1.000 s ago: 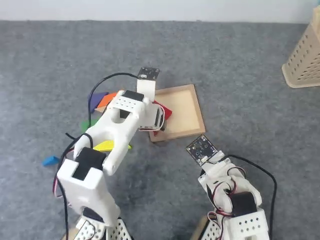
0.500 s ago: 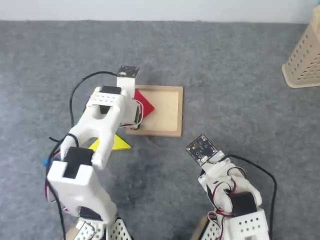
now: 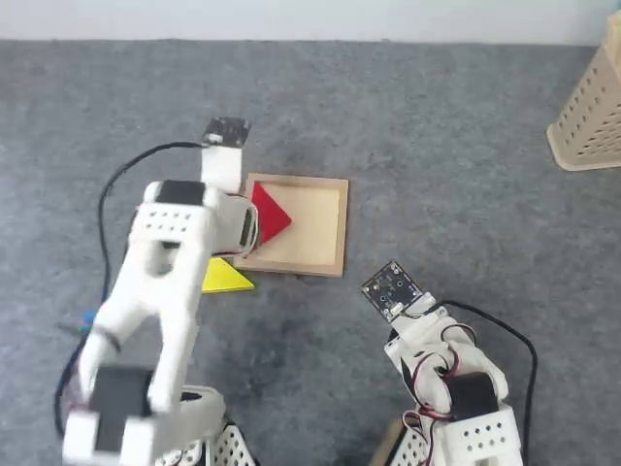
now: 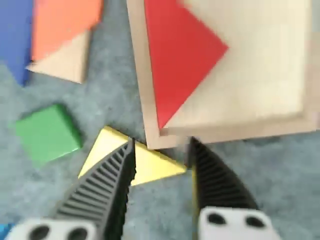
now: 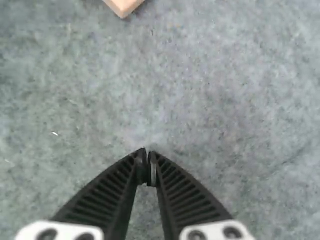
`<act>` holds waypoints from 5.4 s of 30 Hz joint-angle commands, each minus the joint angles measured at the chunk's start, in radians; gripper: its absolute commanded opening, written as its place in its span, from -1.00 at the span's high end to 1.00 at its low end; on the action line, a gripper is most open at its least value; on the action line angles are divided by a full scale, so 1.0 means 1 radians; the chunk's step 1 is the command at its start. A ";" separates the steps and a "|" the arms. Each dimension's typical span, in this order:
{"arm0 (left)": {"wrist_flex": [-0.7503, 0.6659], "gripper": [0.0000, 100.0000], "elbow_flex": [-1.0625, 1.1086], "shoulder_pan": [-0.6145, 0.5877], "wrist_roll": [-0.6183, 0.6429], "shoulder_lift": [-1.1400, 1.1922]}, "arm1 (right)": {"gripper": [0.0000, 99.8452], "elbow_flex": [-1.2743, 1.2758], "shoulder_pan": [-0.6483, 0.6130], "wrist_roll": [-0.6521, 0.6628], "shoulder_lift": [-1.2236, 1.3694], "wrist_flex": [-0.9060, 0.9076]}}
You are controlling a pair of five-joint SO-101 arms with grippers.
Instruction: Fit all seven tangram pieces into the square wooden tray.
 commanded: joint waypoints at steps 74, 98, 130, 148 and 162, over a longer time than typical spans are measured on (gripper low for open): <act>-0.176 0.38 -0.042 -0.210 -1.298 0.354 | 0.98 0.018 0.001 -0.006 -0.015 0.005; -0.183 0.37 -0.047 -0.147 -1.298 0.351 | 0.98 0.018 0.001 -0.006 -0.015 0.005; -0.117 0.71 -0.041 -0.198 -1.301 0.351 | 0.98 0.018 0.001 -0.006 -0.015 0.005; 0.078 0.79 0.065 -0.167 -1.192 -0.164 | 0.98 0.018 0.001 -0.006 -0.015 0.005; -0.138 0.79 0.041 0.224 -0.624 -0.221 | 0.98 0.018 0.001 -0.006 -0.015 0.005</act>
